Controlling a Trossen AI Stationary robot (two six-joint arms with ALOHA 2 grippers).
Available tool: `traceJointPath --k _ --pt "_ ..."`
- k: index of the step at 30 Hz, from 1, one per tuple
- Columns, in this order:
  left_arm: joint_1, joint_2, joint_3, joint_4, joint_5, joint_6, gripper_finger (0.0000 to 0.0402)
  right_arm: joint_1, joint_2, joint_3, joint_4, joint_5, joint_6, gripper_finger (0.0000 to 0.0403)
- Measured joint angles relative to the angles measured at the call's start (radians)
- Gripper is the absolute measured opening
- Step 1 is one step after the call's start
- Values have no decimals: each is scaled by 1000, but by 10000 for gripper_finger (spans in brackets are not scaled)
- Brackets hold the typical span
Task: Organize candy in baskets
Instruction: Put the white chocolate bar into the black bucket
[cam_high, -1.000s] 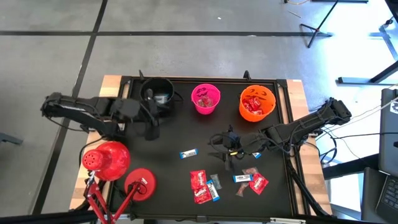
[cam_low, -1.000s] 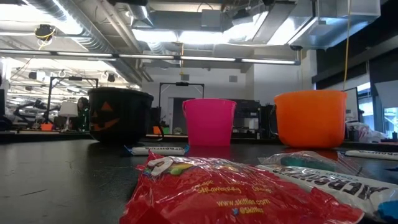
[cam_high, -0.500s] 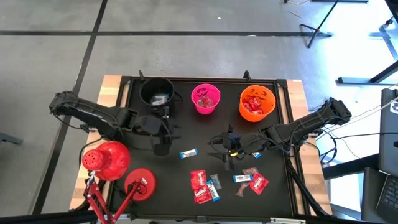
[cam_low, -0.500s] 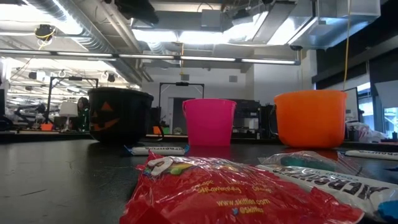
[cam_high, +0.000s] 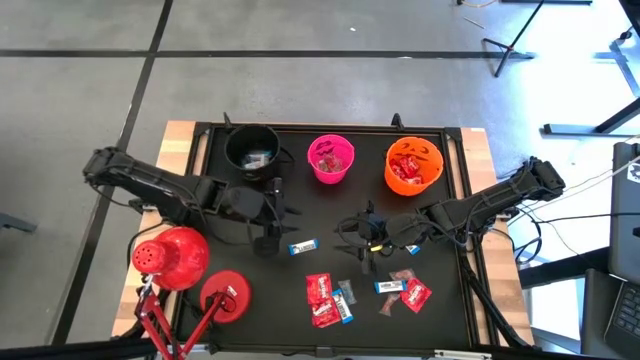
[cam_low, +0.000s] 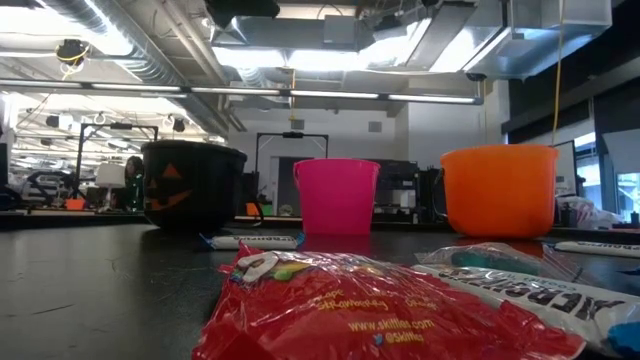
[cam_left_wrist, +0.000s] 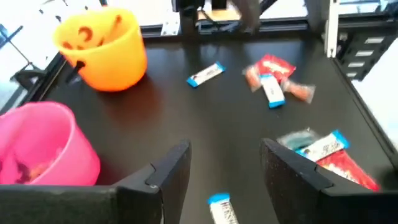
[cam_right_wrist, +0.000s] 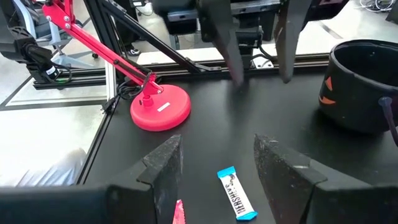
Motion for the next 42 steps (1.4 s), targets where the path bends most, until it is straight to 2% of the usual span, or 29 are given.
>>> traceJointPath --k 7,11,17,26,34,42 --pt "-11 111 0 15 59 -97 181 0 0 0 -1 0 0 193" --pt "-12 193 0 16 99 -106 181 0 0 0 -2 0 1 193" --pt "-11 284 0 18 100 -106 181 0 0 0 -11 -3 11 193" --pt "-10 332 -1 3 126 -130 182 0 10 0 -25 -3 13 193" --pt "-16 474 -4 -24 114 -156 224 0 53 0 -27 -3 18 193" --pt "10 511 -2 -80 62 -188 256 0 90 -1 -26 -11 19 193"
